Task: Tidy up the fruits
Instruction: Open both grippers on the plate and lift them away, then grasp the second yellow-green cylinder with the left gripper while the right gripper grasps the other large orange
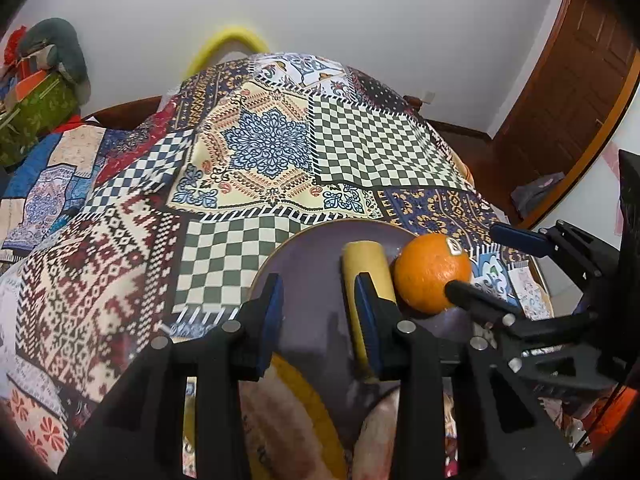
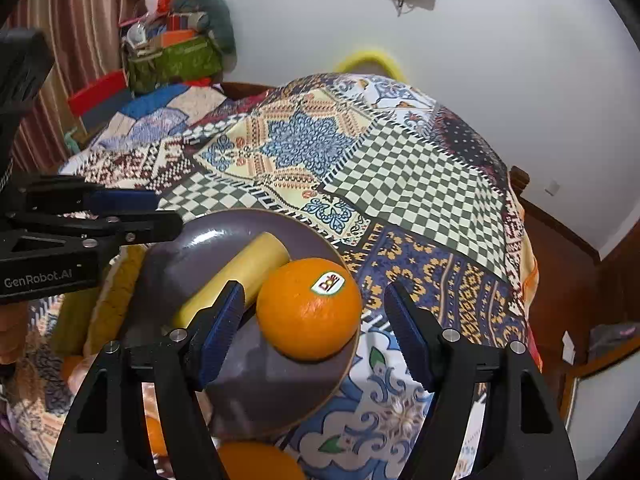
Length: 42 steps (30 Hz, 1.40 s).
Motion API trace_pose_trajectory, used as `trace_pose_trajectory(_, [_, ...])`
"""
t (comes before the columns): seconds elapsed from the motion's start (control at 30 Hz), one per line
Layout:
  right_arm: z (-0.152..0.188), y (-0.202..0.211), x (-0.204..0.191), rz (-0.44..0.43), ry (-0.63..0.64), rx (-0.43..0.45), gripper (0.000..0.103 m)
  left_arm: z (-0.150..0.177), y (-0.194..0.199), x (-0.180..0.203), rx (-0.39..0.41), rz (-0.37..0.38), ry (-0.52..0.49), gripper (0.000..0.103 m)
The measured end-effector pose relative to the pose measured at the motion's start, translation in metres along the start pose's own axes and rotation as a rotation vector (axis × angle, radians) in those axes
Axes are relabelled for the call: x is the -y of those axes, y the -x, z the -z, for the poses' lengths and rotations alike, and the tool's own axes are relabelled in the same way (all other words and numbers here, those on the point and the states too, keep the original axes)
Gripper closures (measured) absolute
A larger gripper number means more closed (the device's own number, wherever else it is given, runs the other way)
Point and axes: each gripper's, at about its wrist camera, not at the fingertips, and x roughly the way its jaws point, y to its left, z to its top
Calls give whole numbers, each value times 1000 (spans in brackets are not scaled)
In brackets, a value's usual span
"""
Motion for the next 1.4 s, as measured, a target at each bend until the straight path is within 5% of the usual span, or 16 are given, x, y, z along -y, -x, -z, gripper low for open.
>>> trace_pose_trajectory(0.43, [18,72,-22,24,-32,112,28,30,64,-5,53,-51,-7,66])
trace_pose_trajectory(0.73, [47,90,-29,-4,-120,111,27,63,100,-21,59,-100,2,58])
trace_pose_trajectory(1.03, [80,79,-26,69,-155,48,27,98,84,-39,-25,-127,33,57])
trace_pose_trajectory(1.4, [110,53,-22,20,-205,-35,27,111,43,-46,-79,-148,81,57])
